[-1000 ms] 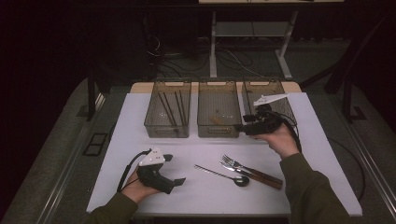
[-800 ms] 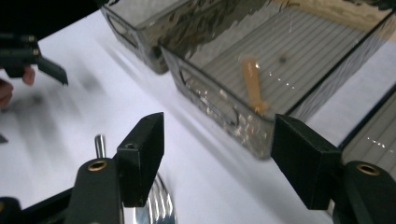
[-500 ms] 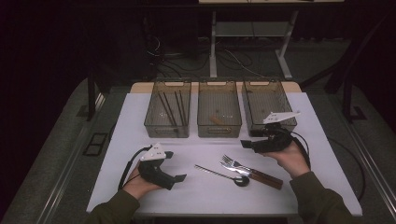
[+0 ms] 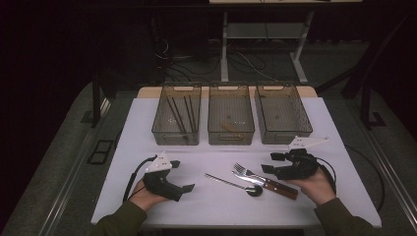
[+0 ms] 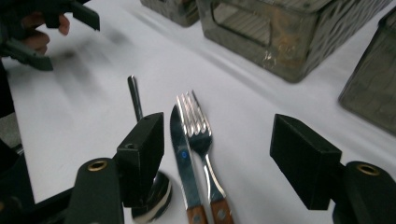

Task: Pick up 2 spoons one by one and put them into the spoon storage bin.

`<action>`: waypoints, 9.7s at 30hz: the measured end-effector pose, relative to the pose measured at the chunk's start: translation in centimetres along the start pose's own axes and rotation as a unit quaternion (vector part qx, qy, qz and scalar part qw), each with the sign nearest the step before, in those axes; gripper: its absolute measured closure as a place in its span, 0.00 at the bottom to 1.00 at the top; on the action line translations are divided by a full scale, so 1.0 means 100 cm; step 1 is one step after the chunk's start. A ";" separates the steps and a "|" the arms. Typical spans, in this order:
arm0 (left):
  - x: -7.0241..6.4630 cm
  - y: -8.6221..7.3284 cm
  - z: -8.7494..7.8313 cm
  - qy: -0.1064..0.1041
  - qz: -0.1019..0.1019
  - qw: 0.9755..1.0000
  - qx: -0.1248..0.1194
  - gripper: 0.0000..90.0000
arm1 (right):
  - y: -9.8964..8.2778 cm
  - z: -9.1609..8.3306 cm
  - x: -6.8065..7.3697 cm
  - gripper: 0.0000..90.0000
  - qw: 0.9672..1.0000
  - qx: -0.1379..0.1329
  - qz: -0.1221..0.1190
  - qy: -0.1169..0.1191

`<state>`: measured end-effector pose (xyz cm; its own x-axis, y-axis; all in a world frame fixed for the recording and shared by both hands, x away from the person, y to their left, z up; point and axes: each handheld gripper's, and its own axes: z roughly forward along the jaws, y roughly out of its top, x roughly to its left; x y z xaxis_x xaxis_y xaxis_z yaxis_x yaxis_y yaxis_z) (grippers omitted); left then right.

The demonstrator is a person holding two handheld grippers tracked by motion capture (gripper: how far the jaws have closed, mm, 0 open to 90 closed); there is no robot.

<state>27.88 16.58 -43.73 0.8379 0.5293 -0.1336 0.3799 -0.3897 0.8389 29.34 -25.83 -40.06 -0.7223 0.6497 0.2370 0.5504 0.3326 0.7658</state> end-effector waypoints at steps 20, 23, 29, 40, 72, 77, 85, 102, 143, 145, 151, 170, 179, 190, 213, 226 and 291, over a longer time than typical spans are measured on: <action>-0.004 -0.001 -0.001 0.001 -0.009 1.000 0.001 0.01 | -0.026 0.009 0.021 0.51 0.999 0.036 0.013 0.020; -0.004 -0.001 0.000 0.000 -0.006 1.000 -0.001 0.01 | -0.033 0.008 0.027 0.53 0.999 0.043 0.005 0.018; -0.005 0.000 0.000 -0.001 -0.006 1.000 0.001 0.02 | -0.037 0.009 0.033 0.57 0.999 0.048 0.001 0.016; -0.005 -0.001 0.001 -0.005 -0.007 1.000 0.004 0.04 | -0.037 0.026 0.035 0.62 0.997 0.069 -0.012 0.018; -0.005 -0.001 0.002 -0.007 -0.008 1.000 0.008 0.05 | -0.041 0.043 0.046 0.68 0.993 0.100 -0.067 -0.002; -0.005 -0.001 0.002 -0.007 -0.008 1.000 0.008 0.05 | -0.041 0.043 0.052 0.70 0.989 0.109 -0.095 -0.017; -0.005 -0.001 0.002 -0.007 -0.007 1.000 0.008 0.05 | -0.040 0.040 0.053 0.78 0.988 0.111 -0.102 -0.021; -0.005 -0.001 0.002 -0.007 -0.007 1.000 0.008 0.05 | -0.037 0.033 0.054 0.97 0.991 0.093 -0.100 0.006; -0.009 -0.001 0.003 -0.012 0.014 1.000 0.008 0.05 | -0.027 0.015 0.043 0.97 0.995 0.069 -0.068 -0.024; -0.009 -0.001 0.003 -0.012 0.014 1.000 0.008 0.05 | -0.026 0.014 0.042 0.97 0.995 0.067 -0.066 -0.026; -0.008 -0.001 0.002 -0.010 0.014 1.000 0.007 0.05 | -0.022 0.011 0.038 0.97 0.996 0.060 -0.064 -0.028; -0.009 -0.001 0.002 -0.011 0.006 1.000 0.004 0.05 | -0.001 -0.002 0.017 0.97 0.996 0.016 -0.020 -0.083; -0.009 -0.001 0.002 -0.012 0.006 1.000 0.004 0.05 | 0.014 0.000 0.011 0.97 0.995 0.009 -0.008 -0.103; -0.009 -0.001 0.002 -0.016 0.002 1.000 0.005 0.04 | 0.032 0.003 0.005 0.97 0.992 -0.006 0.007 -0.128; -0.008 -0.001 0.003 -0.020 0.000 1.000 0.008 0.00 | 0.083 0.031 -0.004 0.97 0.985 -0.002 0.005 -0.170; -0.009 -0.001 0.004 -0.025 0.002 1.000 0.012 0.00 | 0.113 0.058 -0.025 0.97 0.980 0.013 0.033 -0.197; -0.010 -0.002 0.005 -0.028 0.002 1.000 0.012 0.00 | 0.037 0.019 -0.015 0.32 0.998 -0.044 -0.018 -0.040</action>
<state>27.14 15.74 -43.99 0.8602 0.4842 -0.1600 0.3846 -0.4099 0.8271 33.28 -24.32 -38.70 -0.7025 0.6929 0.1628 0.4834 0.2965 0.8237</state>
